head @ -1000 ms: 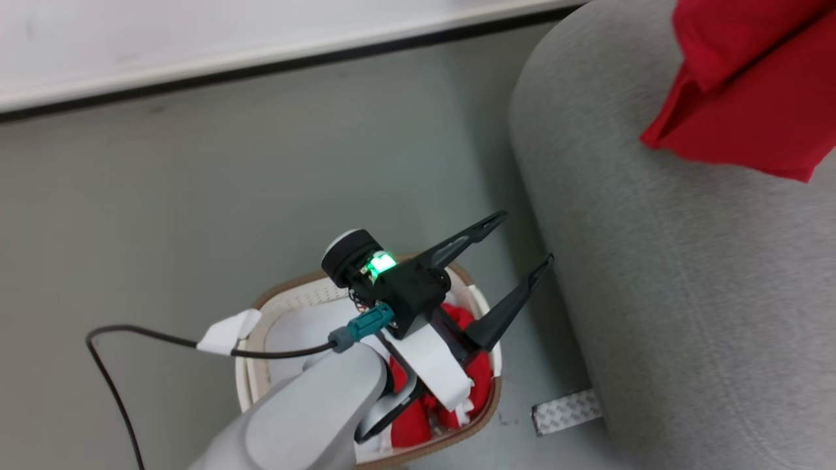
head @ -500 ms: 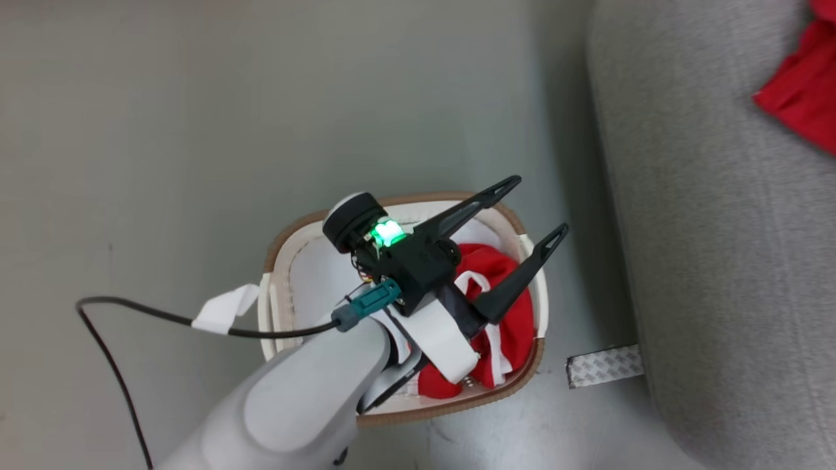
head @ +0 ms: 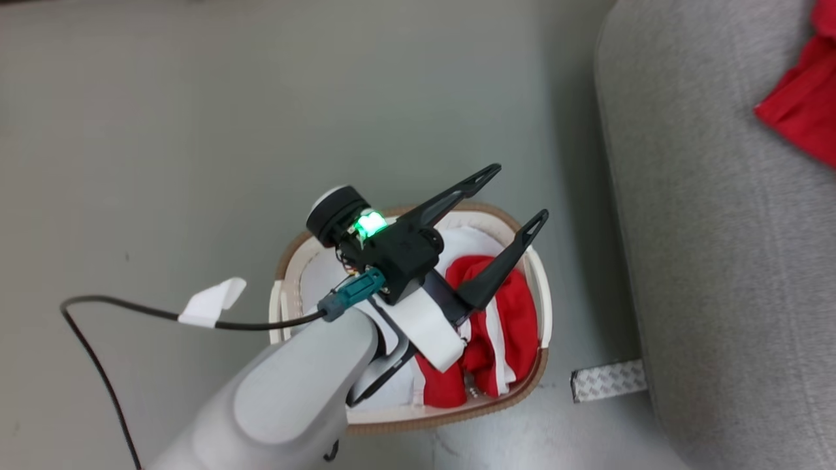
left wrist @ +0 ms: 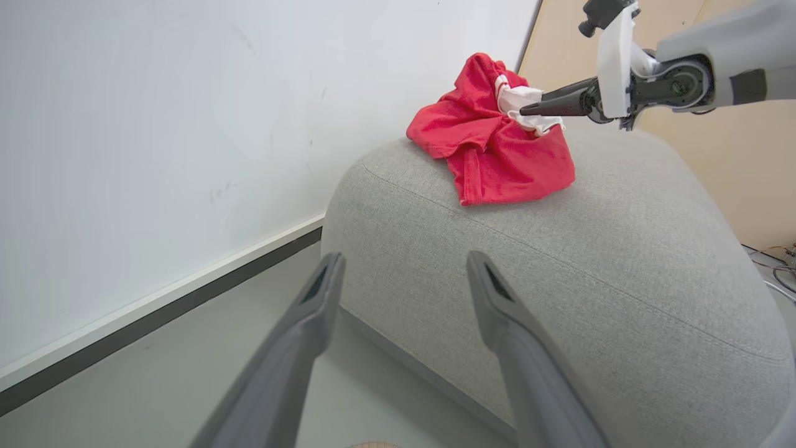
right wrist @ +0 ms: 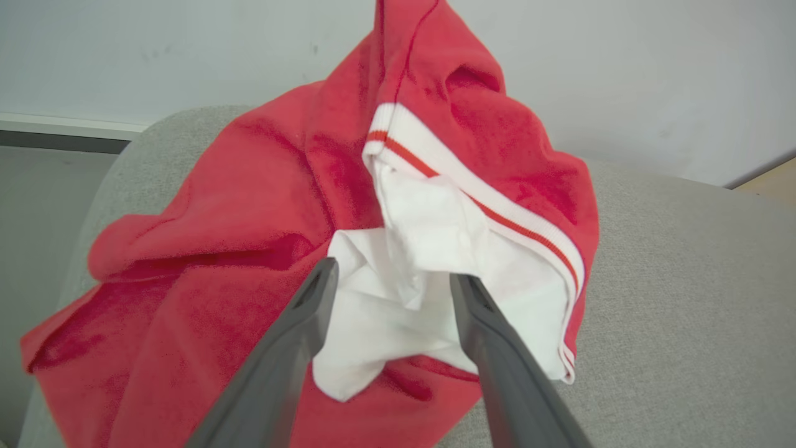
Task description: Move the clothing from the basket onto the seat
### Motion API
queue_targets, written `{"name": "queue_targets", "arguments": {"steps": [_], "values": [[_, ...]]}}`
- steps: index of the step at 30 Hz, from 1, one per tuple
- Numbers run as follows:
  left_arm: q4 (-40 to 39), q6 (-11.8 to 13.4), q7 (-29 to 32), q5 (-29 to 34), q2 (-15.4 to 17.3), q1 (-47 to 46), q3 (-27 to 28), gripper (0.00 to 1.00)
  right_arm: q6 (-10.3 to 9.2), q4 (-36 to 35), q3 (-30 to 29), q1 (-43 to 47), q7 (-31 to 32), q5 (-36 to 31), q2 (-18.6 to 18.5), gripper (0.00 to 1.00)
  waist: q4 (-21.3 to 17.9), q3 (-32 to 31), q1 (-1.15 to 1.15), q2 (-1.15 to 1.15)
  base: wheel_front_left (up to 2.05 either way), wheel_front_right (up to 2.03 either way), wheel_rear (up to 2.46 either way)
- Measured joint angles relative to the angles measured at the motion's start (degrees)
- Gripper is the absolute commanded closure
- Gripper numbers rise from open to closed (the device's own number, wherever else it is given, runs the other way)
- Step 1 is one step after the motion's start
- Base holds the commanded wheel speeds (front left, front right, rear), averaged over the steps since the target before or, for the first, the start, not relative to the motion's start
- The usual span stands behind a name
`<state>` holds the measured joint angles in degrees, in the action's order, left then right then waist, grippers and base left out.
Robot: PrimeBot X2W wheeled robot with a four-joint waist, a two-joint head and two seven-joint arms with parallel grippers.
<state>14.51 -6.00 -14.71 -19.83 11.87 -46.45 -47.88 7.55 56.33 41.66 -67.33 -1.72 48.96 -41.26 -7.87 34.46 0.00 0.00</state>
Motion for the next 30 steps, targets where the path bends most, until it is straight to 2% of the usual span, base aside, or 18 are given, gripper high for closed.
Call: {"name": "queue_targets", "arguments": {"steps": [6,11,19,22,25,30], "values": [[1.3,0.5,-0.3,-1.5,0.2,3.1,1.2,0.0,0.0,-2.3,5.9,2.2,4.9,1.3,-0.3,0.0,-0.6,-5.3,0.0,0.0,0.0,0.0,0.0],[1.4,1.0,-0.3,-2.7,0.8,7.3,3.3,0.0,0.0,-6.5,11.6,4.8,8.6,2.6,-2.7,0.0,-1.0,-11.3,-0.01,0.0,0.0,0.0,0.0],[0.1,2.6,-0.4,-4.0,2.0,15.6,8.5,0.0,0.0,-15.2,14.7,7.6,2.0,4.1,-6.3,0.0,-0.7,-21.7,-0.01,0.0,0.0,0.0,0.0],[-0.4,3.3,-0.4,-4.6,2.4,18.1,11.0,0.0,0.0,-17.2,14.6,10.1,-1.4,5.2,-6.7,0.0,0.0,-25.2,-0.01,0.0,0.0,0.0,0.0],[-1.0,4.4,-0.4,-5.2,3.4,21.4,14.1,0.0,0.0,-18.7,13.8,11.8,-5.3,5.4,-6.0,0.0,1.0,-28.4,-0.02,0.0,0.0,0.0,0.0],[-2.4,6.2,-0.4,-5.5,4.7,26.4,19.3,0.0,0.0,-20.3,9.8,15.3,-12.1,3.6,-2.2,0.0,2.7,-32.6,-0.02,0.0,0.0,0.0,0.0]]}}
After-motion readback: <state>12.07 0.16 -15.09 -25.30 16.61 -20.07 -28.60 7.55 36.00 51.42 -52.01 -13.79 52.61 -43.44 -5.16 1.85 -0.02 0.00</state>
